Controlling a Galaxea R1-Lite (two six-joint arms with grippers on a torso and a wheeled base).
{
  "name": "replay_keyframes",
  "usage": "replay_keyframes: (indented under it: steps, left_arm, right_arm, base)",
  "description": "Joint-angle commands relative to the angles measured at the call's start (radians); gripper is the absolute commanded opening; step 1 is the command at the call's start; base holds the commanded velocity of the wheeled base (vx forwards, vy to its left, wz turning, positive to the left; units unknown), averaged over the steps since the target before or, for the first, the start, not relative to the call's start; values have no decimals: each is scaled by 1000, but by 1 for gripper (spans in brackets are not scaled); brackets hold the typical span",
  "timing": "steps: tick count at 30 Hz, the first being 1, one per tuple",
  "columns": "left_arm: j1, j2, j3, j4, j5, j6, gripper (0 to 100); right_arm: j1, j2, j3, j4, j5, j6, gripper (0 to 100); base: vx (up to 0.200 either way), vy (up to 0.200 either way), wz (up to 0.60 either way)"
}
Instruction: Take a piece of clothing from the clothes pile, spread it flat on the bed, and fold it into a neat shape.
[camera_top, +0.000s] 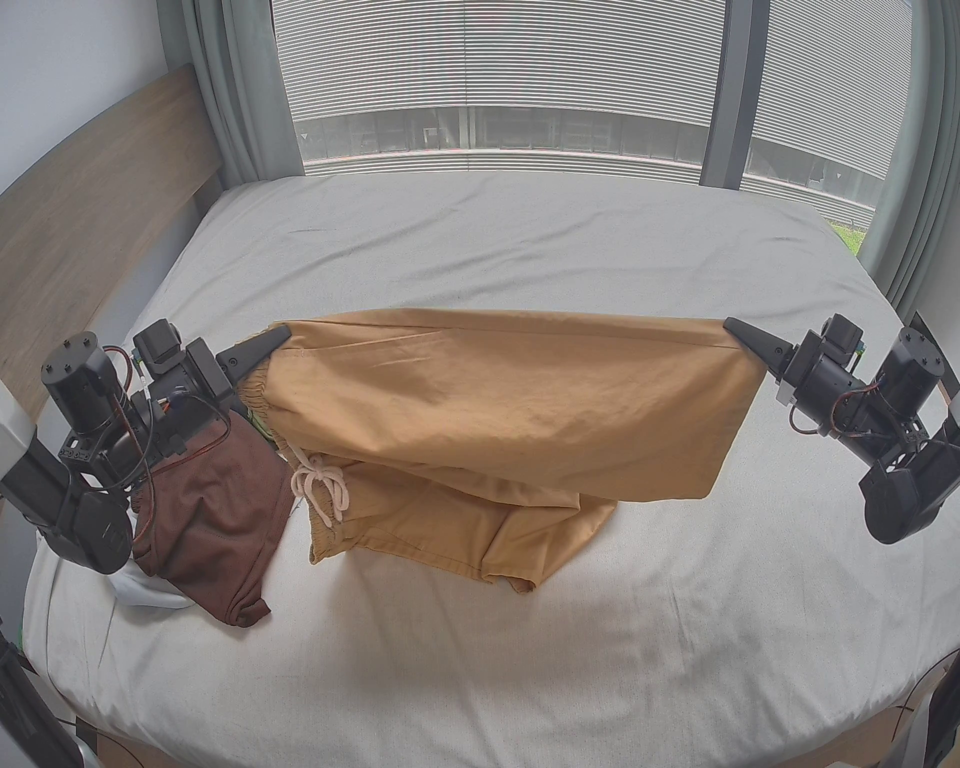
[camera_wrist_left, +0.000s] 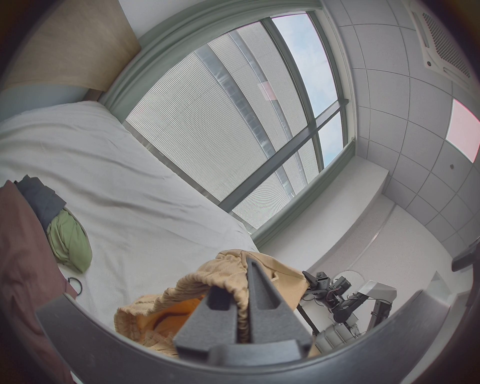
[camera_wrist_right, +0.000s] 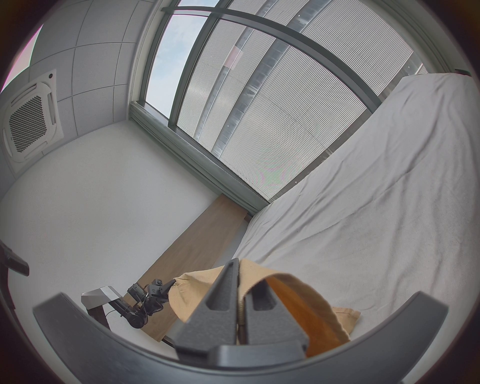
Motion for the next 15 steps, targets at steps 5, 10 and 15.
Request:
replay_keyframes:
  steps: [5,10,15]
  left_arm:
    - [-24,114,-71,-55,42,-1,0]
    - [-47,154,-137,-45,79,-3,0]
    - [-50,200,-198,-44,82,-4,0]
  right_arm:
    - [-17,74,-121,50,-1,0,0]
    - [-49,117,-159,55,-1,0,0]
    - [-63,164,-204,53,-1,1,0]
  base:
    - [0,0,0]
    - [0,0,0]
    - [0,0,0]
